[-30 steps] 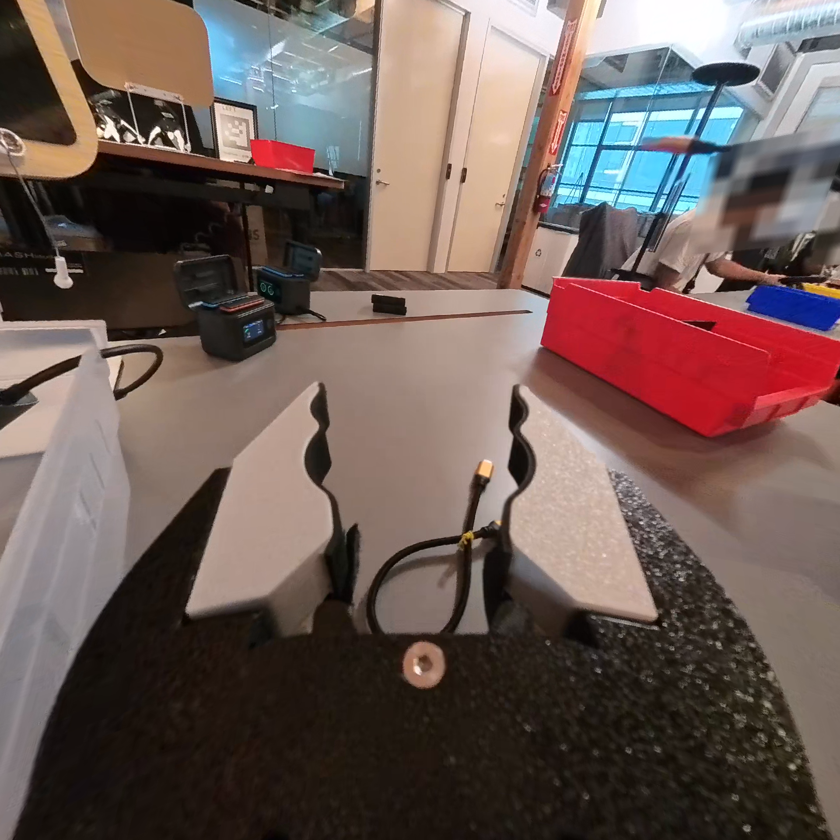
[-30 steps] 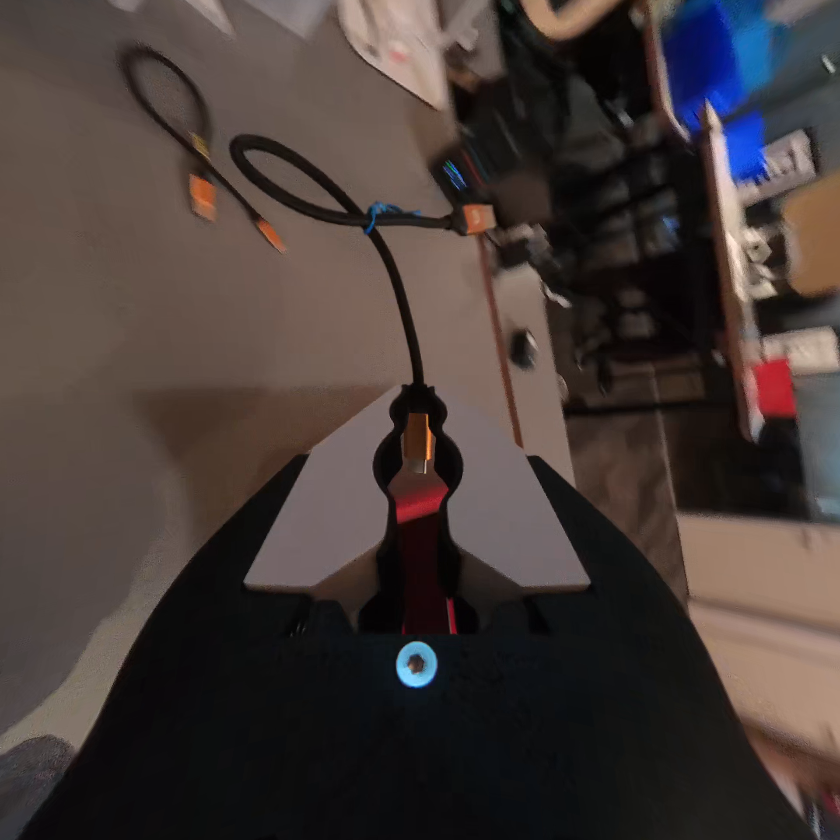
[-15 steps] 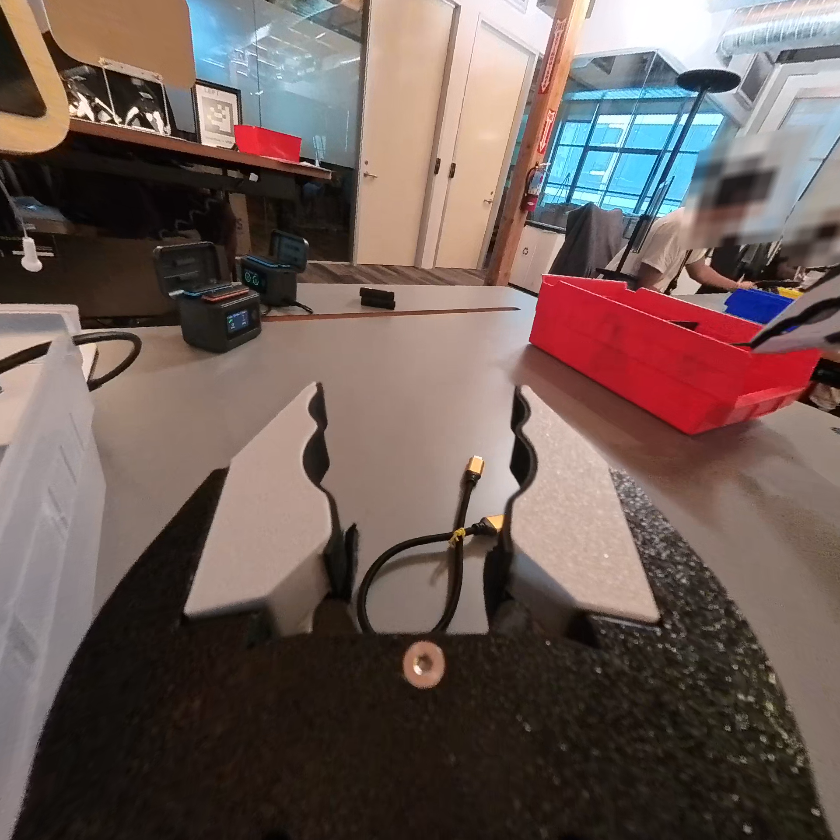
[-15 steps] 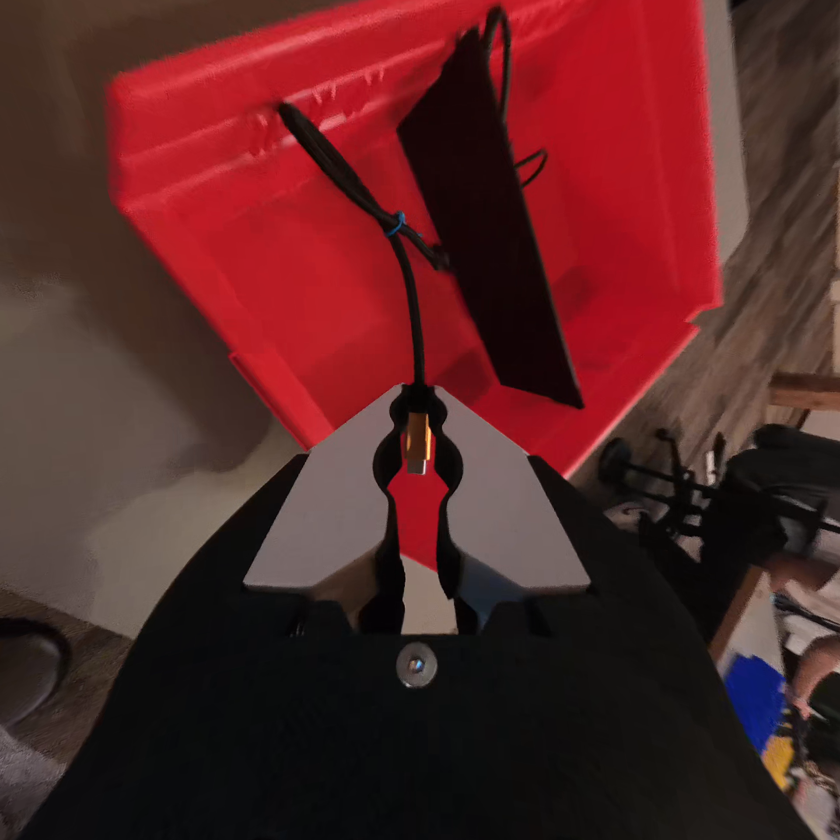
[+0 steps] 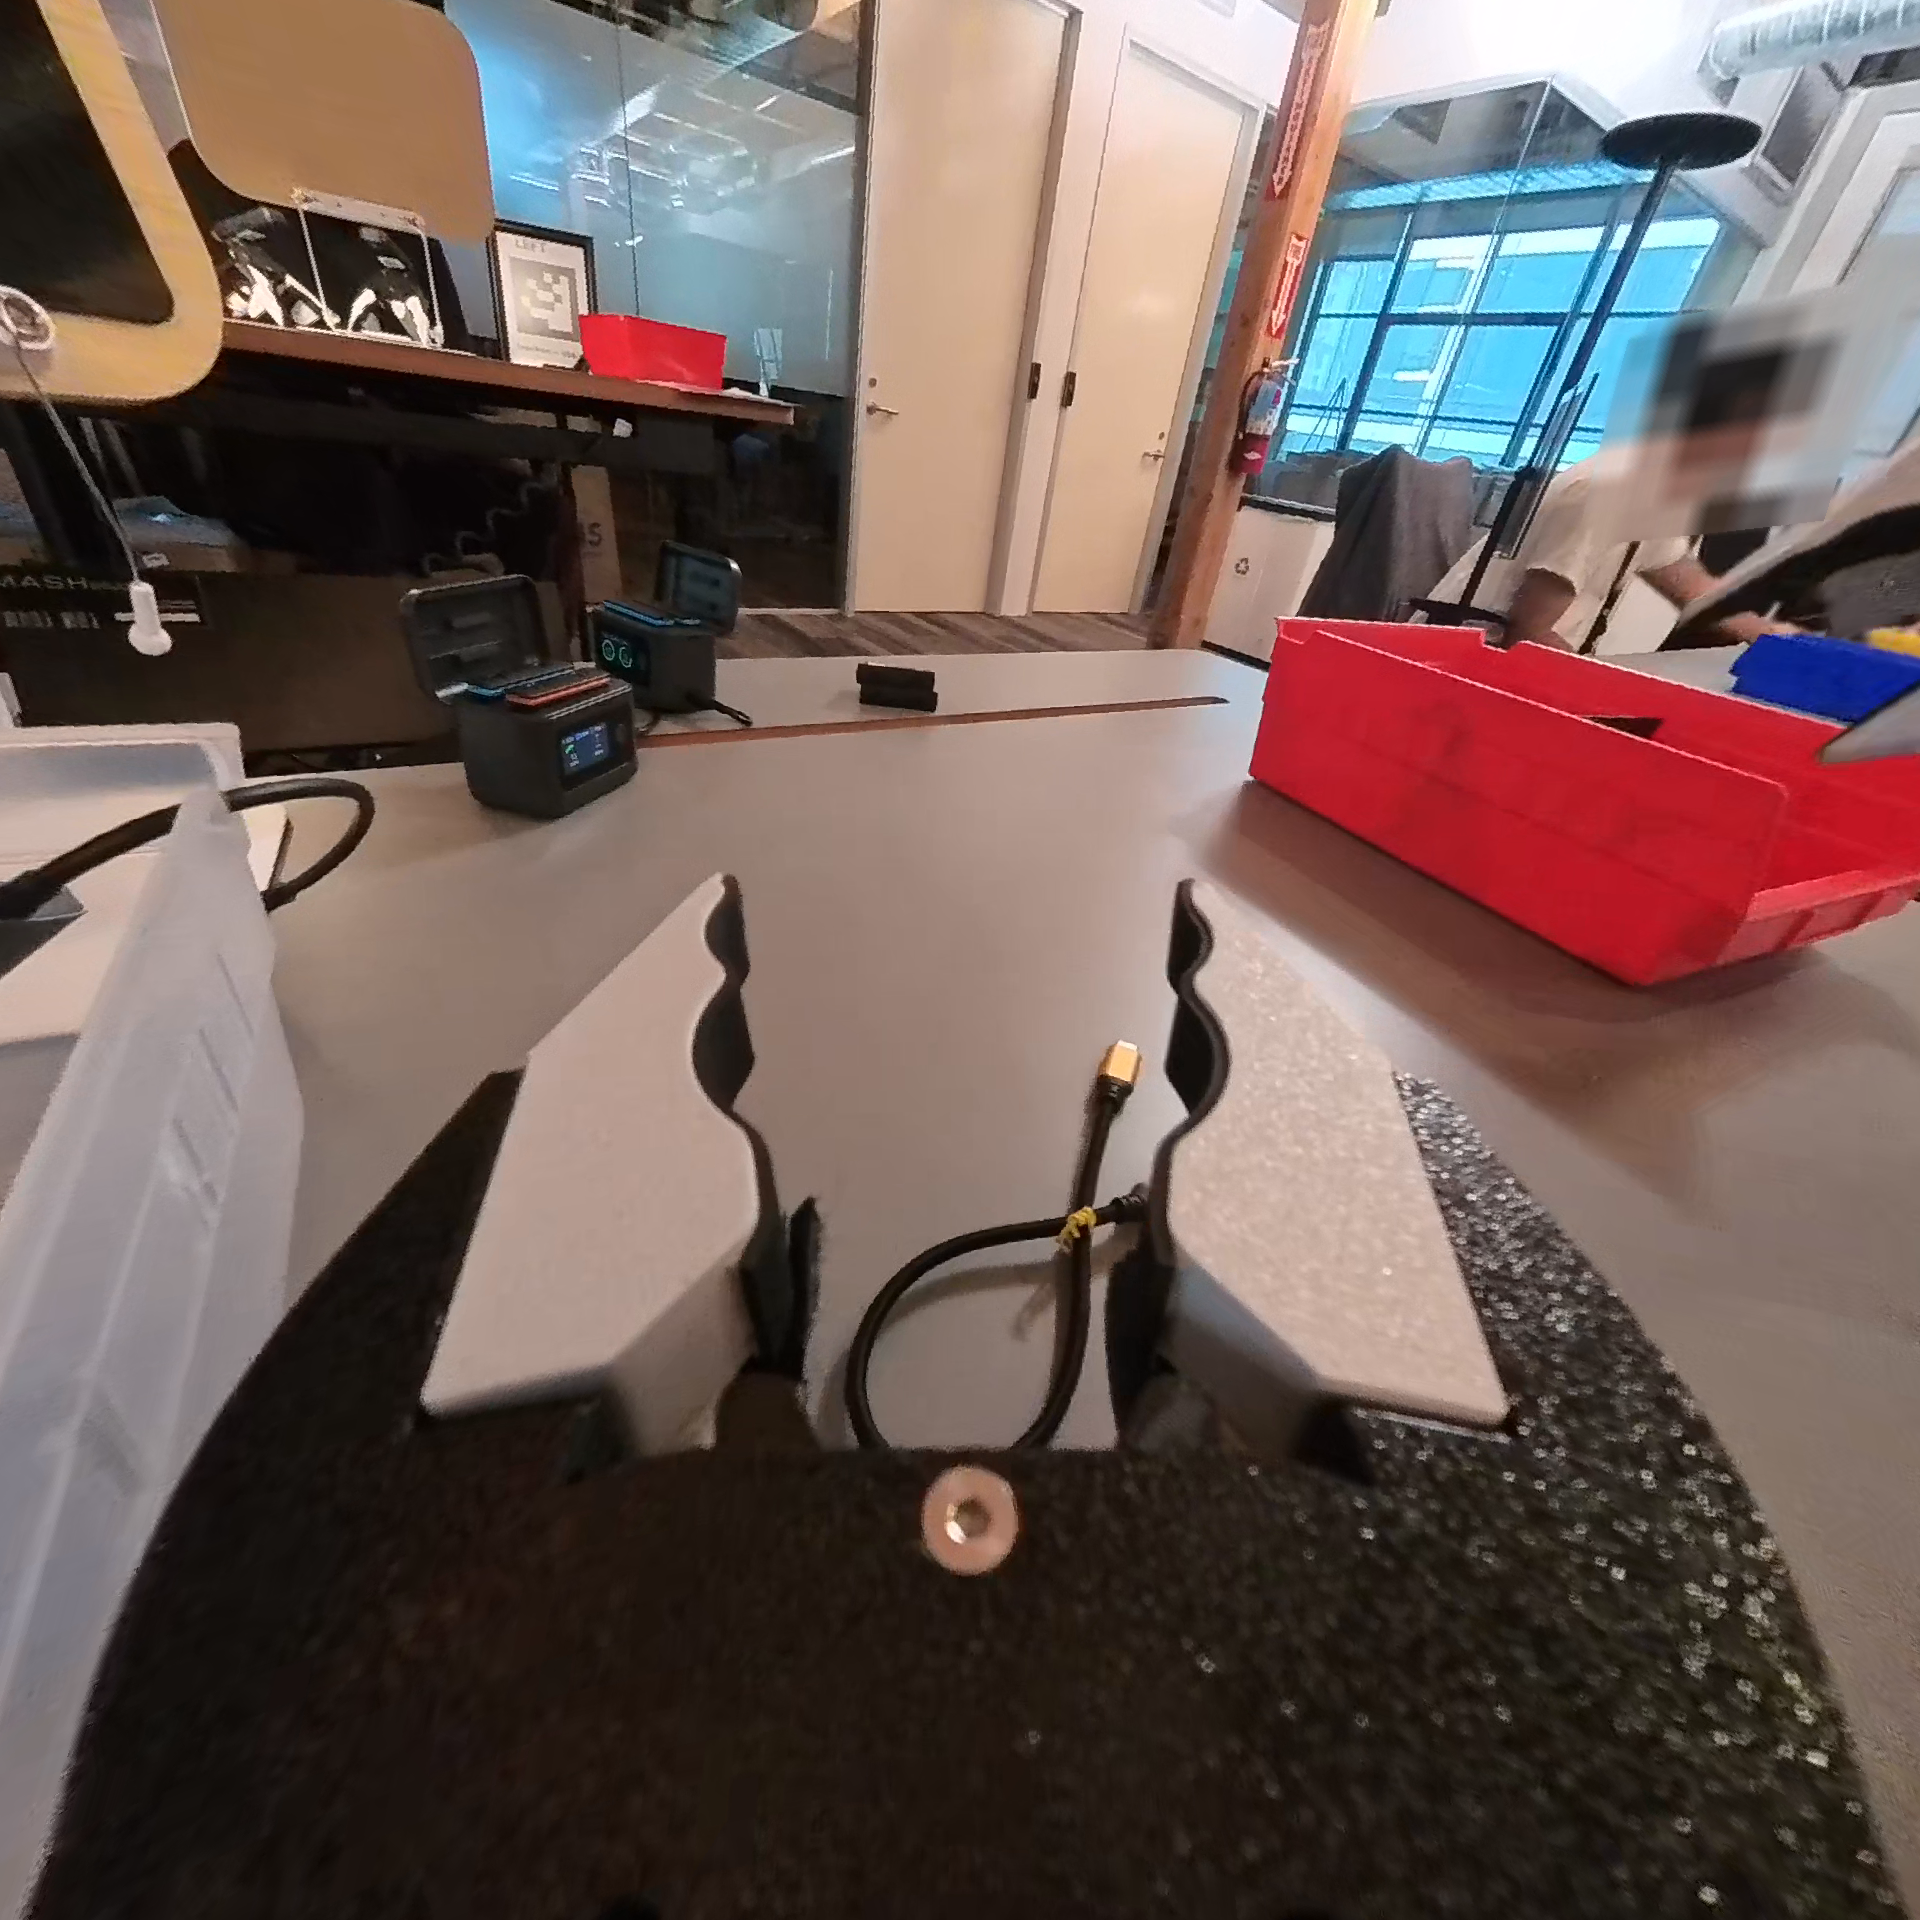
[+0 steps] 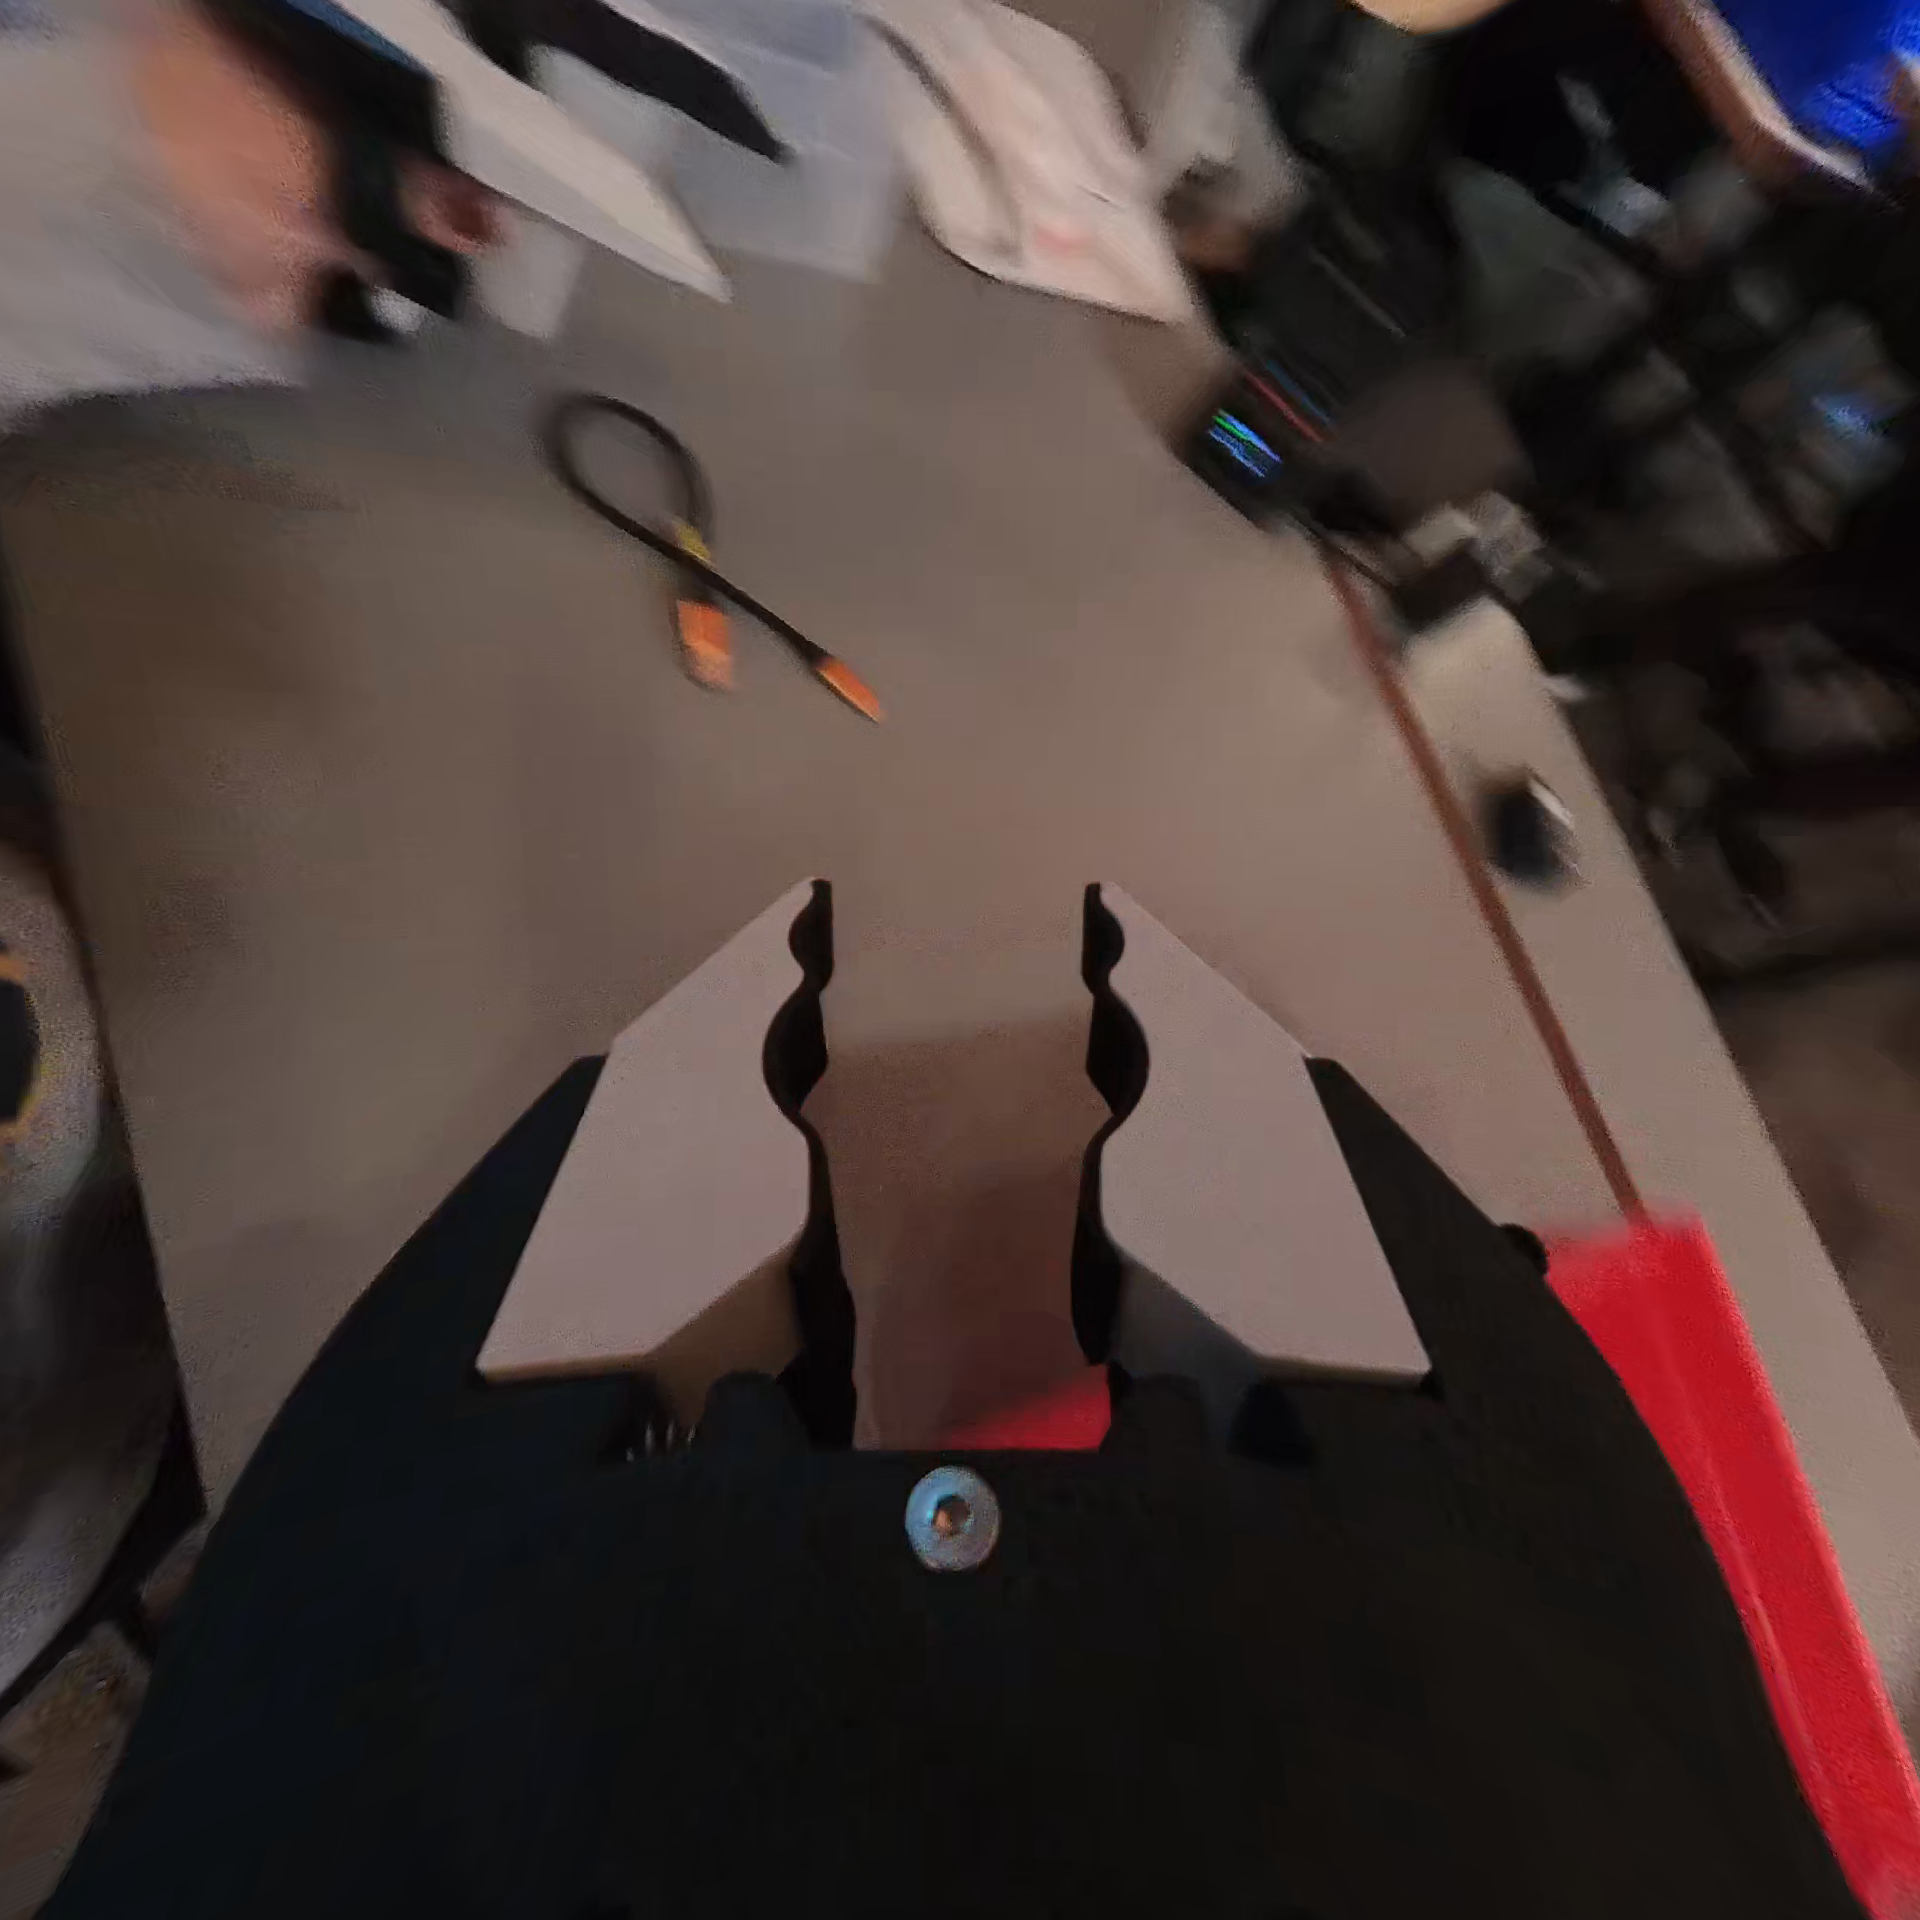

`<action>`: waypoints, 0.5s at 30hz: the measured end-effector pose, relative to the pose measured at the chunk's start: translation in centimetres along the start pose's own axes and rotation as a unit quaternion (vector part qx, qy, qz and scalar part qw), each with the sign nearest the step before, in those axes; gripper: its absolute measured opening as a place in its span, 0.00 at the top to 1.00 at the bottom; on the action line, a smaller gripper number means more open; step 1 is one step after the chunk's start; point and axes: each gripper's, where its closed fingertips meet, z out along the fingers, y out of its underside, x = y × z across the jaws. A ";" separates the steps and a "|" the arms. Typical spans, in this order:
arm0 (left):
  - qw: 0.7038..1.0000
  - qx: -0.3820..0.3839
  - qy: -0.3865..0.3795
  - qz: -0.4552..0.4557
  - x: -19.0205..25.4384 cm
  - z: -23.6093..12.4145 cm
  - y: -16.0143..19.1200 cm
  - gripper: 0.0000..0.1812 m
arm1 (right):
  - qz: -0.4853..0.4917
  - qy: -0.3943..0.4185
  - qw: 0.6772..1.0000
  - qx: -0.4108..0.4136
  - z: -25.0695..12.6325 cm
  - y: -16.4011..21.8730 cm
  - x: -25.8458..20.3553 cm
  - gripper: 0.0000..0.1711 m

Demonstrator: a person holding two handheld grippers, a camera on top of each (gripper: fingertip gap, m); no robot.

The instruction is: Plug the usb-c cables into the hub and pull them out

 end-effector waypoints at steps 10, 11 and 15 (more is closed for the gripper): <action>0.988 0.008 -0.100 0.114 -1.7 -0.5 -0.8 0.42 | -0.057 -0.269 0.960 -0.053 18.4 -2.6 -9.3 0.76; 0.988 0.017 -0.105 0.110 -1.9 -0.7 -1.1 0.41 | -0.050 -0.275 0.958 -0.069 19.2 -2.3 -9.3 0.78; 0.989 0.036 -0.107 0.093 -2.3 -1.1 -1.6 0.41 | -0.038 -0.292 0.950 -0.107 20.5 -1.7 -9.5 0.82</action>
